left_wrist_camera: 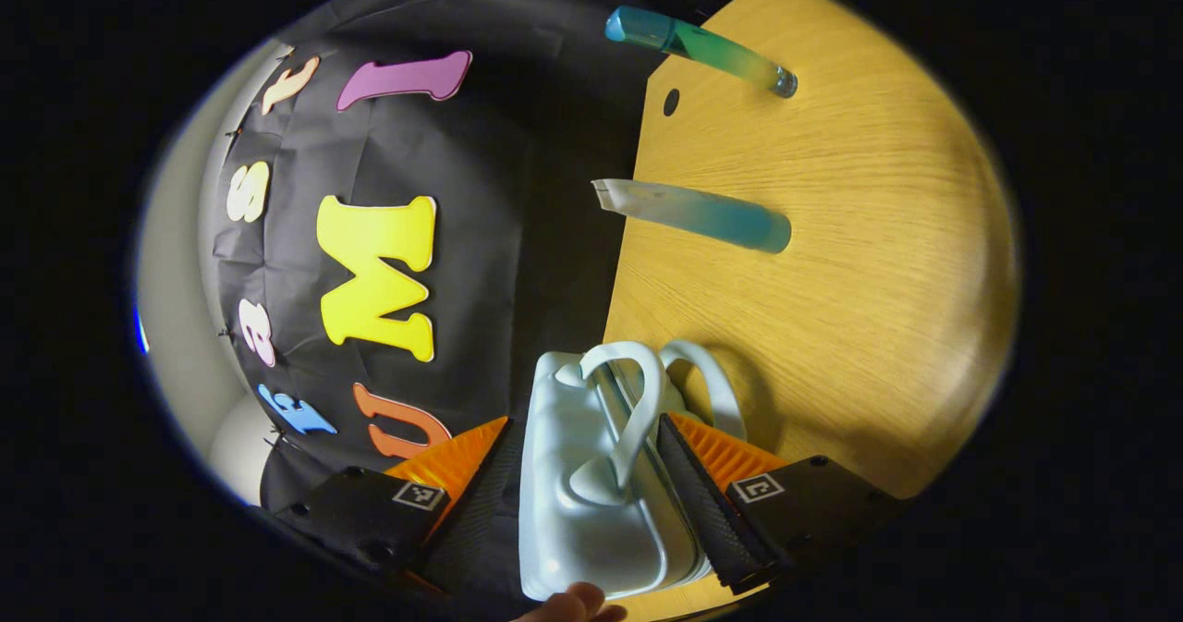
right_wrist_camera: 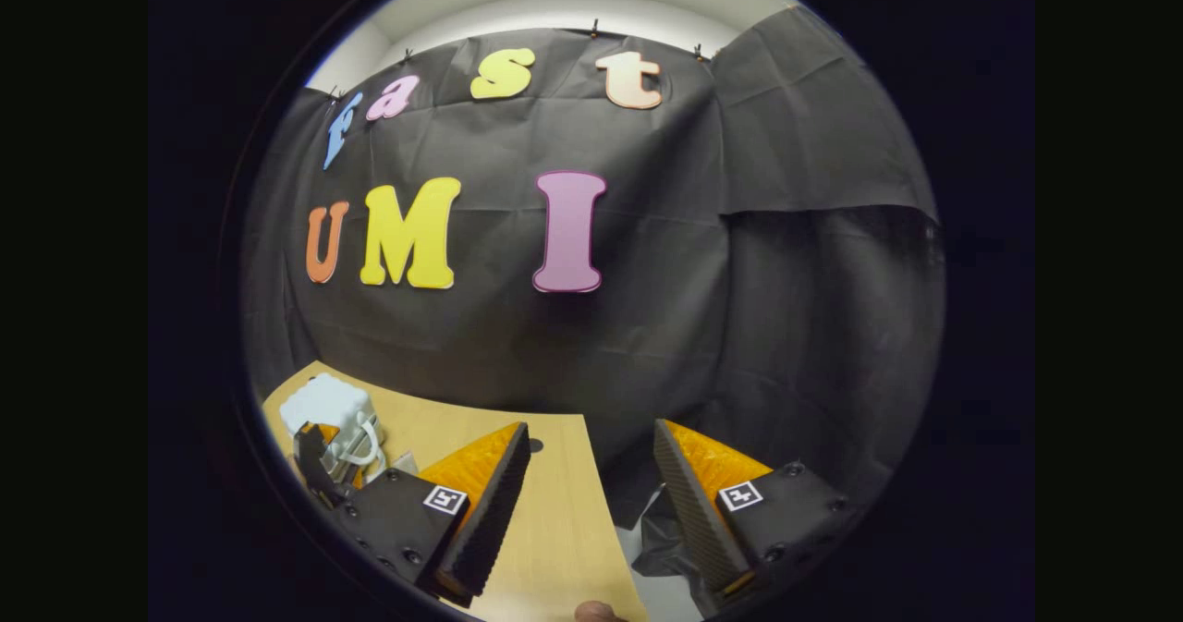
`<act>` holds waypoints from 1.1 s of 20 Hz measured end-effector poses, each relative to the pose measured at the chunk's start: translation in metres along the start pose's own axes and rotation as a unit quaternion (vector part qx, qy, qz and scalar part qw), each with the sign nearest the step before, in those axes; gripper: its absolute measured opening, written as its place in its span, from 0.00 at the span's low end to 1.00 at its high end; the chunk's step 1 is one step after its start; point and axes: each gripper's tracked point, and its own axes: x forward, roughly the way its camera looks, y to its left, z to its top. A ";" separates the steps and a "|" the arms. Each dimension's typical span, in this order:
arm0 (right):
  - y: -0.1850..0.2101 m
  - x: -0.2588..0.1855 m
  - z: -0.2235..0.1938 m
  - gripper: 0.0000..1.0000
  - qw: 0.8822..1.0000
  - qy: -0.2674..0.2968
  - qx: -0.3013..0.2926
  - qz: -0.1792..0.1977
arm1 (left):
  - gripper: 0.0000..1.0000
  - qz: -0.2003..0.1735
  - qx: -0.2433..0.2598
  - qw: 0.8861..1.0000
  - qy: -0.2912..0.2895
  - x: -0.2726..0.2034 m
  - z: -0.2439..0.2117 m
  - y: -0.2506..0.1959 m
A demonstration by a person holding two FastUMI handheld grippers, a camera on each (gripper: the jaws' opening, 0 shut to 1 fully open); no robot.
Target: First open the suitcase, pack the skin care products into it, and then close the suitcase.
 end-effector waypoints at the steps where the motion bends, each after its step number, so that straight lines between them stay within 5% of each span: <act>1: -0.004 0.000 -0.002 0.80 1.000 0.003 -0.001 -0.002 | 0.95 -0.004 0.009 1.000 0.001 0.002 0.002 -0.003; 6: 0.006 -0.004 -0.010 0.80 1.000 0.018 -0.011 -0.001 | 0.64 -0.031 0.029 0.999 0.018 0.005 -0.003 -0.014; 11: 0.023 -0.016 -0.006 0.80 1.000 0.015 -0.020 -0.008 | 0.17 -0.057 0.037 0.998 0.008 0.012 0.001 -0.018; 16: 0.043 -0.036 0.005 0.80 0.999 0.014 -0.024 -0.035 | 0.04 -0.064 0.002 0.998 -0.015 0.009 0.000 -0.010; 22: 0.087 -0.061 0.024 0.80 0.998 0.000 -0.022 -0.059 | 0.03 -0.090 -0.106 0.990 -0.038 -0.014 -0.021 0.036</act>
